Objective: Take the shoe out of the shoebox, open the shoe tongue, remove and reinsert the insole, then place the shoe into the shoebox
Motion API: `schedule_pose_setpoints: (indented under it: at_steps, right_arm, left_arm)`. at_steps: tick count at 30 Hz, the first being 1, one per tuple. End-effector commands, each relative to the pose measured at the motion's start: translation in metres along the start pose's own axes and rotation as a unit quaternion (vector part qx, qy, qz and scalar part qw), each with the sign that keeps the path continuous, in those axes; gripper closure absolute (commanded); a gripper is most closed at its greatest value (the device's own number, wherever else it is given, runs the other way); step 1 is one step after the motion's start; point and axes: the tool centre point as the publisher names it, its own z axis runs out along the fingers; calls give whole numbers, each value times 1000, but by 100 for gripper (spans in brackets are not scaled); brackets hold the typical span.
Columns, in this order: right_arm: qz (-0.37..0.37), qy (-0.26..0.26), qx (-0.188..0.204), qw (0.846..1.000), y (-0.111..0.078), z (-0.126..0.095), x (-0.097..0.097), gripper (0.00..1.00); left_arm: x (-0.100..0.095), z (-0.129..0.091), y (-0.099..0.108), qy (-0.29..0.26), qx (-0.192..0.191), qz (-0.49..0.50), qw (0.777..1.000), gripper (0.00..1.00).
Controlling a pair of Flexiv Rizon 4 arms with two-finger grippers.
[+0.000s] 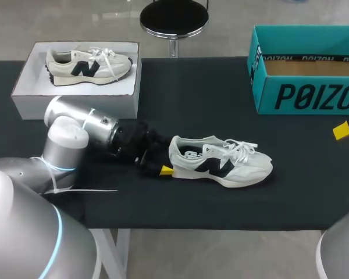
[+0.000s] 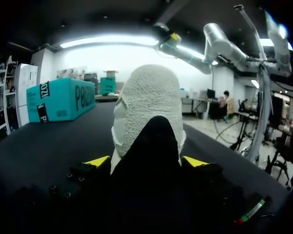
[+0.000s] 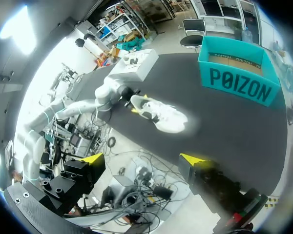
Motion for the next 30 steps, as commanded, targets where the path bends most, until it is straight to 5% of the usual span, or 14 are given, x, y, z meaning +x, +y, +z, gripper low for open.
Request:
schedule_pose_setpoints:
  at_steps: [1,25,30]
  right_arm:
    - [0,-2,-5,1000,-6,0,1,0]
    - [0,-2,-5,1000,-6,0,1,0]
    - [-18,-84,66,994,56,-10,17,0]
  left_arm:
    - [0,4,-1,-5,-11,3,1000,100]
    - [0,4,-1,-5,-11,3,1000,100]
    - [0,4,-1,-5,-11,3,1000,100]
